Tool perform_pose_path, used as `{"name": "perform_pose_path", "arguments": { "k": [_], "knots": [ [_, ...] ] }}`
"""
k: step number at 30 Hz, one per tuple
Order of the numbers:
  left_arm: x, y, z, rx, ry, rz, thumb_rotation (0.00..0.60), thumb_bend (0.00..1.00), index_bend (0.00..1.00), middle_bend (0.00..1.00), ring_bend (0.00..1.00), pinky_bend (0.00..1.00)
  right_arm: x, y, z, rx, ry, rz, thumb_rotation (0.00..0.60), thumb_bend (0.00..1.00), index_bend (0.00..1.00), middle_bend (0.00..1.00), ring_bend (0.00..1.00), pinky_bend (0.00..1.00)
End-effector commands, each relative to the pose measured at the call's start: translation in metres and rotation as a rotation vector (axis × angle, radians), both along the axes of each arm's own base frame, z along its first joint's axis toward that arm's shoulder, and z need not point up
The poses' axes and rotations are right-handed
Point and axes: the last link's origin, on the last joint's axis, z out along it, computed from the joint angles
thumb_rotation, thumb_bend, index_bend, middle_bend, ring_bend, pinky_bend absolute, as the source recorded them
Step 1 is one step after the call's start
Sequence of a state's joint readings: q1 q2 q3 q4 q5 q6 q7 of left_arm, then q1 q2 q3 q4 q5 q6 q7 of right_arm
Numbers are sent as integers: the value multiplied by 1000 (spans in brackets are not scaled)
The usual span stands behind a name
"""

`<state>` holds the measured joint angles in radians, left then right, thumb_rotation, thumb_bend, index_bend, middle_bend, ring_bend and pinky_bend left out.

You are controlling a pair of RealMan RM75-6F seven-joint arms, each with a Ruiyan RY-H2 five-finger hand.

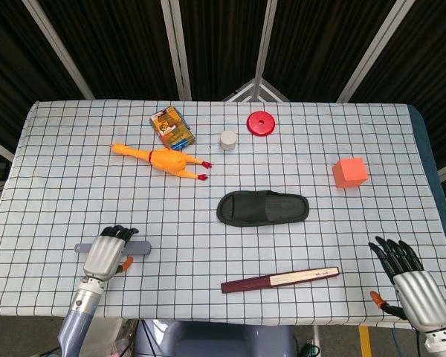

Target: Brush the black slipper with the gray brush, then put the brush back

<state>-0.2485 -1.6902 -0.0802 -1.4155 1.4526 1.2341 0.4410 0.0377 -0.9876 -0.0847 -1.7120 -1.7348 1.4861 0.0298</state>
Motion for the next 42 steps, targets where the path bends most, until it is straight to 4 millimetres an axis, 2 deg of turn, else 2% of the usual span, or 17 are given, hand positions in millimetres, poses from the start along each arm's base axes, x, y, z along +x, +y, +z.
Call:
{"name": "perform_pose_path", "arguments": {
  "k": [1,9,24,35,42],
  "knots": [
    [2,5,-3,-23,-18,21,600,357,287,373,264,278,0,-1,0,-2,0,-2,600,325,0,0,0,0],
    [8,6,-7,-68,-72,26,600,366,303,390,277,302,-1,-1,-1,-1,7,-9,600,325,0,0,0,0],
    [12,1,4,-46,-75,-7,600,350,311,395,278,302,-1,-2,-2,3,15,-17,600,325,0,0,0,0],
    [8,2,2,-53,-46,15,600,349,313,396,278,302,-2,-2,-1,0,9,-24,600,325,0,0,0,0],
    [8,2,2,-53,-55,3,600,393,389,480,356,387,-2,-1,-1,3,11,-22,600,324,0,0,0,0]
  ]
}}
